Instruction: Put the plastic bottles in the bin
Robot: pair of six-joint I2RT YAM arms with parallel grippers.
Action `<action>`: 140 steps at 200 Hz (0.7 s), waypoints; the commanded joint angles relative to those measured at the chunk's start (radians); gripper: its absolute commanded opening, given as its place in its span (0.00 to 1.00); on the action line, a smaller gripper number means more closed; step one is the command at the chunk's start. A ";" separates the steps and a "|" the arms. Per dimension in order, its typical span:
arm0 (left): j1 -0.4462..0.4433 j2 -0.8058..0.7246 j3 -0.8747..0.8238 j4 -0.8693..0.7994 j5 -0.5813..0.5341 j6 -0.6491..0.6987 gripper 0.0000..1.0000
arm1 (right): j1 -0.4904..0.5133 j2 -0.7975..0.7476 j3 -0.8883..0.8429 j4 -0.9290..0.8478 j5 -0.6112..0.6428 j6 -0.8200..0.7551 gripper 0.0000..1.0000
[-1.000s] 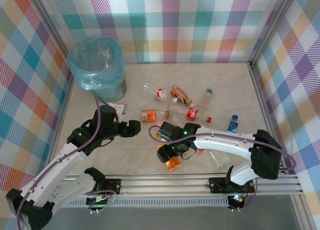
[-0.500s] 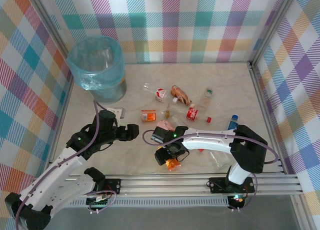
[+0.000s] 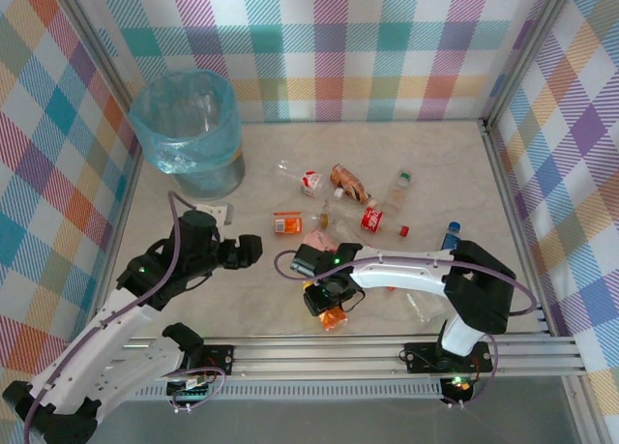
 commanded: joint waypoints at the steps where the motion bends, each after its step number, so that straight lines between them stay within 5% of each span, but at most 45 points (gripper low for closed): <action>1: -0.008 0.031 0.151 -0.005 -0.037 0.050 0.86 | 0.008 -0.095 0.084 -0.048 -0.023 -0.012 0.52; 69: -0.008 0.373 0.744 -0.091 0.015 0.156 0.92 | -0.094 -0.231 0.449 -0.226 0.080 -0.237 0.52; 140: 0.030 0.700 1.203 -0.108 0.146 0.148 0.91 | -0.290 -0.266 0.577 0.011 -0.070 -0.517 0.53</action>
